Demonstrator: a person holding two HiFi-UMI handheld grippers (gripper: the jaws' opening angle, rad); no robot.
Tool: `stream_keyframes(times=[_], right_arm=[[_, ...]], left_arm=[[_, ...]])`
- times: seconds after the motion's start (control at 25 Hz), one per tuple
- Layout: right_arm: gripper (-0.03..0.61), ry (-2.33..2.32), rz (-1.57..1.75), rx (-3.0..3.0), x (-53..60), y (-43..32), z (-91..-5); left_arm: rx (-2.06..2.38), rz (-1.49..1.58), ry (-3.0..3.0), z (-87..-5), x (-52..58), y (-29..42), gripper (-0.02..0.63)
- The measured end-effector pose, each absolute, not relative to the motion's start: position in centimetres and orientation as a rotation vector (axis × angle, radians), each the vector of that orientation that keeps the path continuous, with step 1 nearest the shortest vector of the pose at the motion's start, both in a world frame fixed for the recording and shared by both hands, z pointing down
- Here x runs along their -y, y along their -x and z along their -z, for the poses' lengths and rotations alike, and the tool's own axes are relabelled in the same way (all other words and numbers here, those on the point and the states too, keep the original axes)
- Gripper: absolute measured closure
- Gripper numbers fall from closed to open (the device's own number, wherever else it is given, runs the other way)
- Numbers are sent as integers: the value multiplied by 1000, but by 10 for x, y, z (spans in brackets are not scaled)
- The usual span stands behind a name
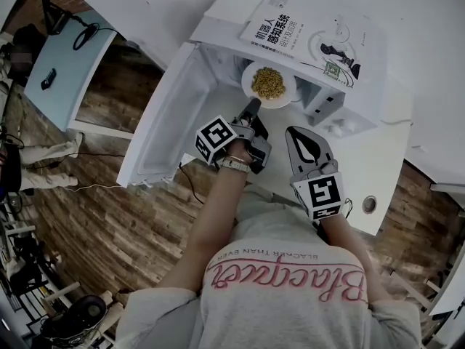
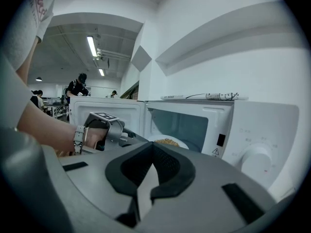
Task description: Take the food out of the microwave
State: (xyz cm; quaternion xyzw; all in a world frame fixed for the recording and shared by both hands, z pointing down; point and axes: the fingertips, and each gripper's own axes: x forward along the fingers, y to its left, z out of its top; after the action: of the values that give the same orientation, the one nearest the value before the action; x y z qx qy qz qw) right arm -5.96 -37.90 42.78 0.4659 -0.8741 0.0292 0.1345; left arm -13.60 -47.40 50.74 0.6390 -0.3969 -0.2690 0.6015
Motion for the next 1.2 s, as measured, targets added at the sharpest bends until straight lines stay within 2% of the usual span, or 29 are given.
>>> stream_keyframes(times=[0.48, 1.2], right_arm=[[569, -1359, -131, 2639, 353, 51, -398], [569, -1395, -31, 2600, 338, 34, -378]], left_arm=[[926, 682, -1489, -475, 427, 136, 603], [886, 756, -1502, -427, 373, 129, 603]])
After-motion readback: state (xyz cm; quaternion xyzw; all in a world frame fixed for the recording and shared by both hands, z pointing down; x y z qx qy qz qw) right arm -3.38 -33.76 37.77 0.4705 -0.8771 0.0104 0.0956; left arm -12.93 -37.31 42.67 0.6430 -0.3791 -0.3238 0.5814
